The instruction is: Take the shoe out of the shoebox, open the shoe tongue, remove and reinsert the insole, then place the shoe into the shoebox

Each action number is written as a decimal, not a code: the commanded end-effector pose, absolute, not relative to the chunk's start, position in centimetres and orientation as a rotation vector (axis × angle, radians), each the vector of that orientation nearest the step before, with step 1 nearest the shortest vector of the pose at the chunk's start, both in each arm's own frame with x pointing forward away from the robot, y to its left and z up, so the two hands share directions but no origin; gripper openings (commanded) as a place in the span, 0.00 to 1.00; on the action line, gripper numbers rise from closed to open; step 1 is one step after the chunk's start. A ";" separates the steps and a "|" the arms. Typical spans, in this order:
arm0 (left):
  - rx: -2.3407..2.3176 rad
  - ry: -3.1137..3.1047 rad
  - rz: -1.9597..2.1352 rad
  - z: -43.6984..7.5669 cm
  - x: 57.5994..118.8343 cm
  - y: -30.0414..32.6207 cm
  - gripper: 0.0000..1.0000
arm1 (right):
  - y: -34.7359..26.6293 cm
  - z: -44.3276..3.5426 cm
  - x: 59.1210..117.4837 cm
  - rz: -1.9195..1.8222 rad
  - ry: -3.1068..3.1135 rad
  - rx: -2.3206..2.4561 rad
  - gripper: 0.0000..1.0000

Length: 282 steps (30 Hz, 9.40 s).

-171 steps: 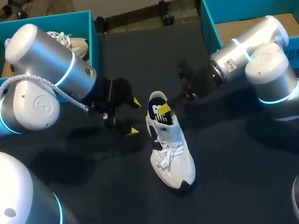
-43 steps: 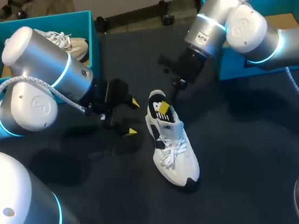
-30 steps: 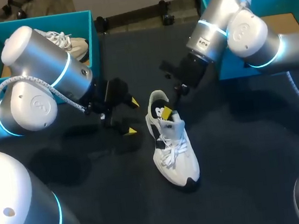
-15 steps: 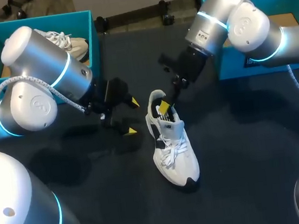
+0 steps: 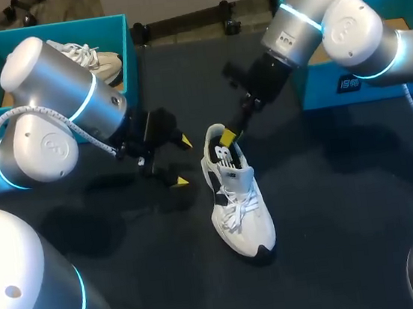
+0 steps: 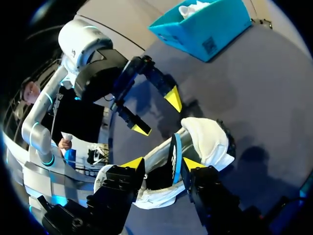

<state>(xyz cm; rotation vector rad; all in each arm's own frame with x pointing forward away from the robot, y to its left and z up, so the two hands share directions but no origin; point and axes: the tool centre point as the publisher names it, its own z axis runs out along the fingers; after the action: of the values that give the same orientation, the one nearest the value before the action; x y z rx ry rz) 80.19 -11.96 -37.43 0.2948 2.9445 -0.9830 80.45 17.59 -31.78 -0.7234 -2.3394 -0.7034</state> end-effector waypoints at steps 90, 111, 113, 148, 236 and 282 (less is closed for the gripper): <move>0.385 3.007 -0.870 -26.6 81.7 -5.6 1.00 | 16.1 -29.8 80.7 -0.803 -2.409 -1.644 0.00; 0.445 3.010 -0.811 -23.7 83.9 -2.8 1.00 | 17.5 -30.2 79.8 -0.657 -2.385 -1.904 0.00; 0.445 3.010 -0.811 -23.7 83.9 -2.8 1.00 | 17.5 -30.2 79.8 -0.657 -2.385 -1.904 0.00; 0.445 3.010 -0.811 -23.7 83.9 -2.8 1.00 | 19.3 -34.8 78.3 -0.367 -2.382 -2.083 0.00; 0.445 3.010 -0.811 -23.7 83.9 -2.8 1.00 | 21.0 -41.7 82.6 -0.295 -2.669 -1.825 0.00; 0.445 3.010 -0.811 -23.7 83.9 -2.8 1.00 | 18.7 -33.6 75.0 0.194 -2.261 -1.922 0.24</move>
<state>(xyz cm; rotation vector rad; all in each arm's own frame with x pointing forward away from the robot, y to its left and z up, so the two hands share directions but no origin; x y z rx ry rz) 84.04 -2.80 -23.70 0.4455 3.0104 -0.8137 75.13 18.68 -33.24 -1.9189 -2.2604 0.1966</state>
